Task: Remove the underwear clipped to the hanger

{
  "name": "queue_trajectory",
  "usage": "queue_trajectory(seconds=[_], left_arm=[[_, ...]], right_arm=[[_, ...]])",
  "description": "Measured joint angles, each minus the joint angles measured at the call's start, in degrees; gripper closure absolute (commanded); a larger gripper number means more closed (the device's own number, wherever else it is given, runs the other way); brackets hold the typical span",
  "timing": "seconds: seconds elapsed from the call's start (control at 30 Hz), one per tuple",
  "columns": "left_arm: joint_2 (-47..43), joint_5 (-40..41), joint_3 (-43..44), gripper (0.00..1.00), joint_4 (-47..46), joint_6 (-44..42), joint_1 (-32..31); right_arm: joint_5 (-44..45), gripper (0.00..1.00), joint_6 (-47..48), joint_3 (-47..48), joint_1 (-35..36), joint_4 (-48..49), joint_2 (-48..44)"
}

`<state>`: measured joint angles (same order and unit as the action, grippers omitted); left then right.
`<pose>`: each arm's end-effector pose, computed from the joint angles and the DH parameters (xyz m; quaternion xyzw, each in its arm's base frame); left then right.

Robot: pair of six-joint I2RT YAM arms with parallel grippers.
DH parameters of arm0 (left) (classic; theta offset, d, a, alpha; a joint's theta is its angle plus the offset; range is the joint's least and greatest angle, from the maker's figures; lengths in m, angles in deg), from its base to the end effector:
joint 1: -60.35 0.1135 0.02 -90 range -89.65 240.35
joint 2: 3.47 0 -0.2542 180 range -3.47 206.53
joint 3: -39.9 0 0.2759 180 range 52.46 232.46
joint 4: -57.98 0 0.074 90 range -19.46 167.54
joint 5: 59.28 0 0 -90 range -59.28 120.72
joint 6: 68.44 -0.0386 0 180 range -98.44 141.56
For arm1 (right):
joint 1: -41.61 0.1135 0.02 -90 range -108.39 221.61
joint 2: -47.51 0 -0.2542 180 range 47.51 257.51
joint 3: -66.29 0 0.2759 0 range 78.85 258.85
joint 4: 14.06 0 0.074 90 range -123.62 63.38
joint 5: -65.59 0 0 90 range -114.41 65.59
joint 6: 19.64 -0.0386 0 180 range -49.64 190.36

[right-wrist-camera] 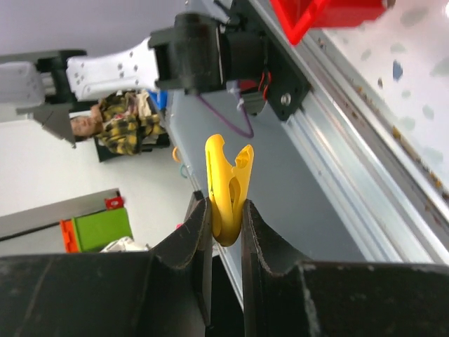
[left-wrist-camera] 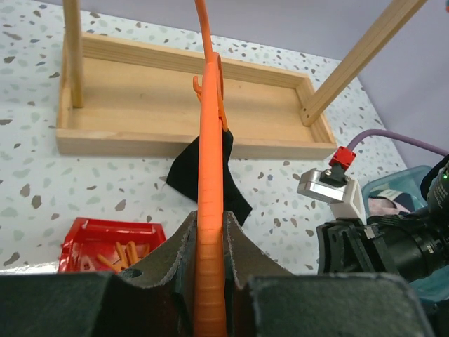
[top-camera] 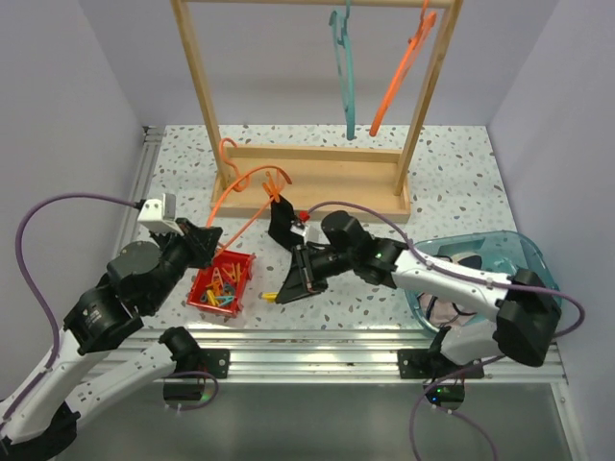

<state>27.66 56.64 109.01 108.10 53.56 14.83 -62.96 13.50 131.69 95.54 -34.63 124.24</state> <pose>0.1004 -0.0782 0.3918 -0.0507 0.7694 -0.2473 0.5867 0.1693 0.2733 0.2517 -0.1391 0.8290 0.5412 0.0228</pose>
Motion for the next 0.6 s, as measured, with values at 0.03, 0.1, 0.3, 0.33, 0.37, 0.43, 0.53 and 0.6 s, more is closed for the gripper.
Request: queue_trajectory(seconds=[0.03, 0.1, 0.3, 0.33, 0.37, 0.43, 0.53, 0.6], left_arm=[[-0.11, 0.70, 0.00, 1.00, 0.92, 0.02, 0.00], [-0.13, 1.81, 0.00, 1.00, 2.32, 0.11, 0.00], [-0.68, 4.37, 0.00, 1.00, 4.42, 0.13, 0.00], [-0.81, 4.68, 0.02, 1.00, 4.61, 0.11, 0.00], [-0.94, 4.92, 0.04, 1.00, 4.74, 0.09, 0.00], [-1.01, 5.14, 0.22, 1.00, 5.05, 0.07, 0.00], [-1.01, 5.29, 0.24, 1.00, 5.18, -0.02, 0.00], [-1.05, 5.31, 0.24, 1.00, 5.35, -0.11, 0.00]], right_arm=[[1.05, 1.00, 0.00, 1.57, 0.94, 0.63, 2.45], [3.65, 1.00, -0.04, 4.61, 2.82, 2.05, 6.99], [12.68, 0.94, -1.68, 15.04, 8.00, 5.14, 18.82], [14.67, 0.87, -2.25, 16.09, 8.74, 5.55, 20.24], [16.44, 0.78, -2.69, 16.92, 9.44, 6.03, 21.46], [19.96, 0.63, -3.82, 17.90, 10.75, 6.80, 23.39], [23.63, 0.47, -5.14, 18.29, 12.13, 8.87, 25.70], [25.62, 0.32, -5.73, 18.51, 12.55, 10.27, 26.93]])
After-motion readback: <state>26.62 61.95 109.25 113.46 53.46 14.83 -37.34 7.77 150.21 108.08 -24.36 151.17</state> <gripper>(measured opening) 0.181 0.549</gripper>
